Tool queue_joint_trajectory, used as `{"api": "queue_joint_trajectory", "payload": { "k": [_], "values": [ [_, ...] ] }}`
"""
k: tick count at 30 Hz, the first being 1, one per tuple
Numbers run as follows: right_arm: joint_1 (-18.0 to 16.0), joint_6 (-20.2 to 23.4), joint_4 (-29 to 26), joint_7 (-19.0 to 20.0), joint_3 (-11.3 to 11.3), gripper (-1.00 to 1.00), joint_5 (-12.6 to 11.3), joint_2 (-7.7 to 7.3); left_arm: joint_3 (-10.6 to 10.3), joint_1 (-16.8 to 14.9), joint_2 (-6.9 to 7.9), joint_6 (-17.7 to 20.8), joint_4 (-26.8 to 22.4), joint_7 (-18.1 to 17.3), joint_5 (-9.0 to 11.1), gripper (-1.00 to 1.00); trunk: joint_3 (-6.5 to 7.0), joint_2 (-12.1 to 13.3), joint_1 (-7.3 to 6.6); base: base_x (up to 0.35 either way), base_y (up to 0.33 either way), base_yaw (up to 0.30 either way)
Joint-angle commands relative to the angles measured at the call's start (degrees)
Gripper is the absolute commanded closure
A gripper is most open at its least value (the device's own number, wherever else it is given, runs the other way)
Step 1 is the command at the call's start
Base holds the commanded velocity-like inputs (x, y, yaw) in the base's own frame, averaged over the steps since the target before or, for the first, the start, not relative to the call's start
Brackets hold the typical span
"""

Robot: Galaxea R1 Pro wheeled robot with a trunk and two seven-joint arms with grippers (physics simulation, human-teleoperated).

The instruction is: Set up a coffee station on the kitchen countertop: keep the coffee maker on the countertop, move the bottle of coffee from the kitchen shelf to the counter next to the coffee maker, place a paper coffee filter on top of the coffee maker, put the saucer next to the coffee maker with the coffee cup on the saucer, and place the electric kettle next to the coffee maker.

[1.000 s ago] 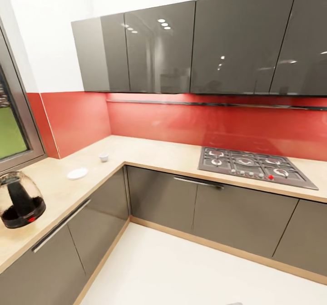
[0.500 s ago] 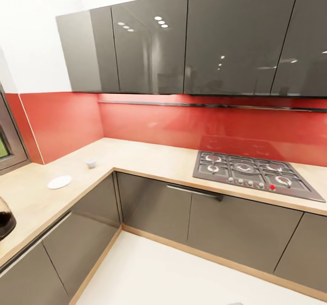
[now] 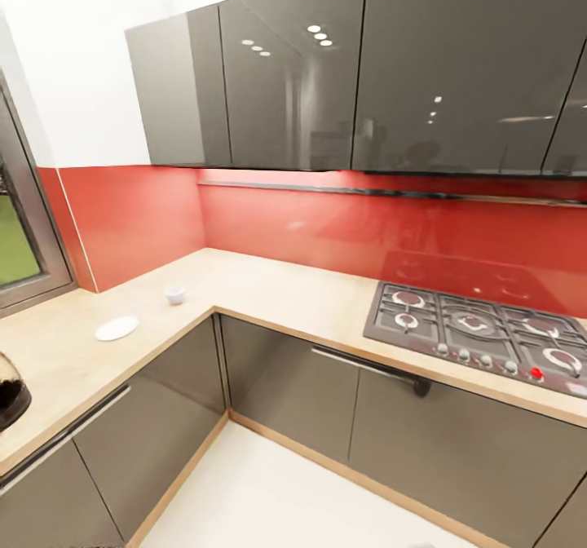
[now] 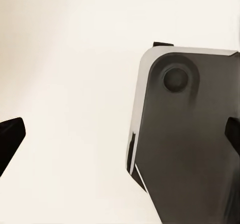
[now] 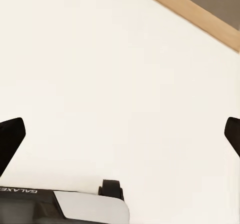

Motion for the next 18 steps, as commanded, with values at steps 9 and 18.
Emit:
{"api": "queue_joint_trajectory", "payload": {
  "k": [9, 18],
  "values": [
    [-0.1, -0.2, 0.1, -0.2, 0.4, -1.00, -0.3, 0.02, 0.0, 0.1, 0.00, -0.1, -0.1, 0.0, 0.4, -1.00, -0.08, -0.1, 0.04, 0.184, -0.146, 0.277],
    [-0.1, -0.2, 0.1, -0.2, 0.4, -1.00, -0.3, 0.02, 0.0, 0.1, -0.08, -0.2, -0.1, 0.0, 0.4, -1.00, -0.08, -0.1, 0.04, 0.148, -0.068, 0.278]
  ]
}}
